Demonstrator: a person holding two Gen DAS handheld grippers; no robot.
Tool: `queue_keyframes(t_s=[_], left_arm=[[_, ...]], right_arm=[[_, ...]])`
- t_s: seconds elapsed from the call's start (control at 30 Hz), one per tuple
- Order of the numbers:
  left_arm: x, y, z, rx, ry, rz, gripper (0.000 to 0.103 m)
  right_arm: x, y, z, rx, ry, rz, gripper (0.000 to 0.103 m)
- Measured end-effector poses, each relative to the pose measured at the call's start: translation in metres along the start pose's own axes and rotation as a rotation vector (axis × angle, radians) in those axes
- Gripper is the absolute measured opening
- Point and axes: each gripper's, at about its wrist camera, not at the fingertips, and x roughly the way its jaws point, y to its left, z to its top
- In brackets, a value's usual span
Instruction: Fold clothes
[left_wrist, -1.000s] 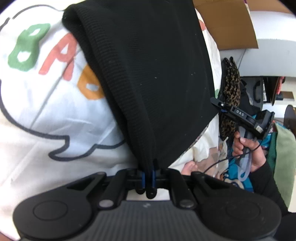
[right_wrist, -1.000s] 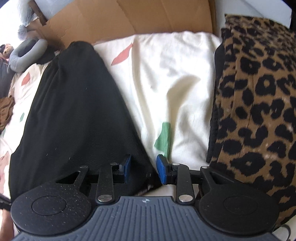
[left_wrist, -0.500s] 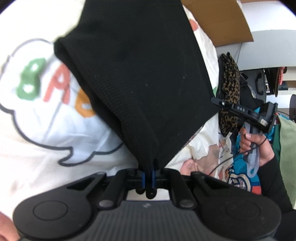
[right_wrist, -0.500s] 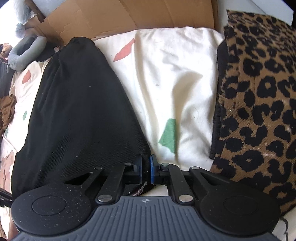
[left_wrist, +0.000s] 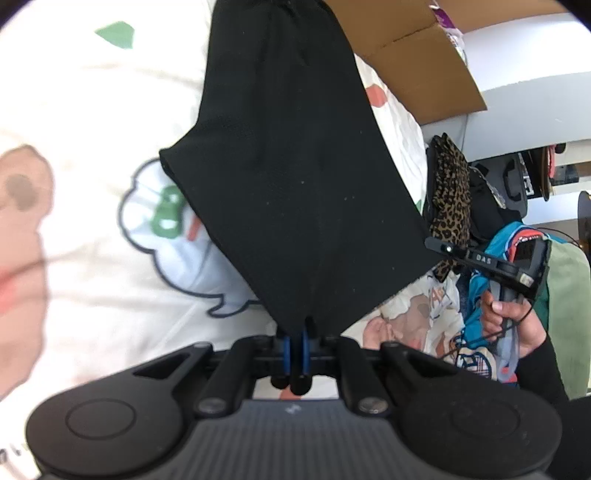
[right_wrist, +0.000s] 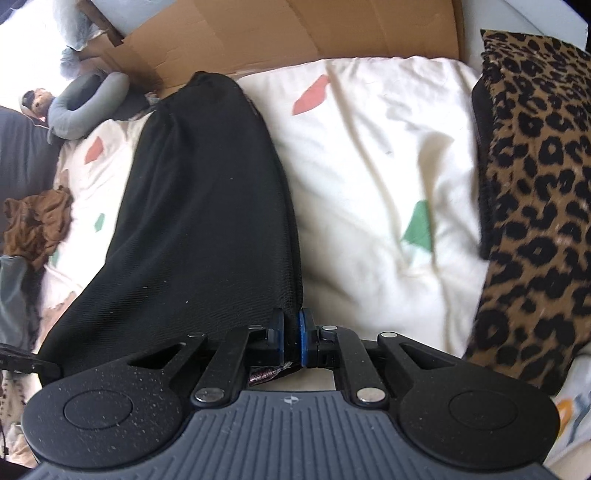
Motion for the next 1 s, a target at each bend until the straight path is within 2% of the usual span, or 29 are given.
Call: queue_keyframes(t_s=[0.2, 0.47, 0.67, 0.77, 0.83, 0.93, 0.97, 1.0], left_arm=[[-0.022, 0.015, -0.006, -0.006, -0.026, 0.041, 0.006], [0.012, 0.053, -0.018, -0.077, -0.003, 0.077, 0.006], [0.025, 0.07, -0.02, -0.103, 0.018, 0.084, 0.006], [0.028, 0.076, -0.021, -0.107, 0.022, 0.085, 0.006], [0.03, 0.08, -0.021, -0.109, 0.026, 0.085, 0.006], [0.032, 0.083, -0.021, -0.108, 0.032, 0.085, 0.006], [0.032, 0.084, -0.02, -0.106, 0.034, 0.085, 0.006], [0.032, 0.084, -0.02, -0.105, 0.035, 0.084, 0.006]], right_arm=[[-0.001, 0.018, -0.019, 0.025, 0.027, 0.043, 0.006], [0.025, 0.017, -0.043, 0.029, 0.072, 0.044, 0.006], [0.035, 0.007, -0.047, 0.048, 0.071, 0.063, 0.007], [0.04, 0.001, -0.049, 0.058, 0.069, 0.073, 0.011], [0.044, -0.002, -0.05, 0.064, 0.068, 0.08, 0.02], [0.048, -0.008, -0.052, 0.074, 0.067, 0.09, 0.022], [0.05, -0.01, -0.052, 0.077, 0.066, 0.093, 0.03], [0.053, -0.012, -0.052, 0.084, 0.071, 0.11, 0.033]])
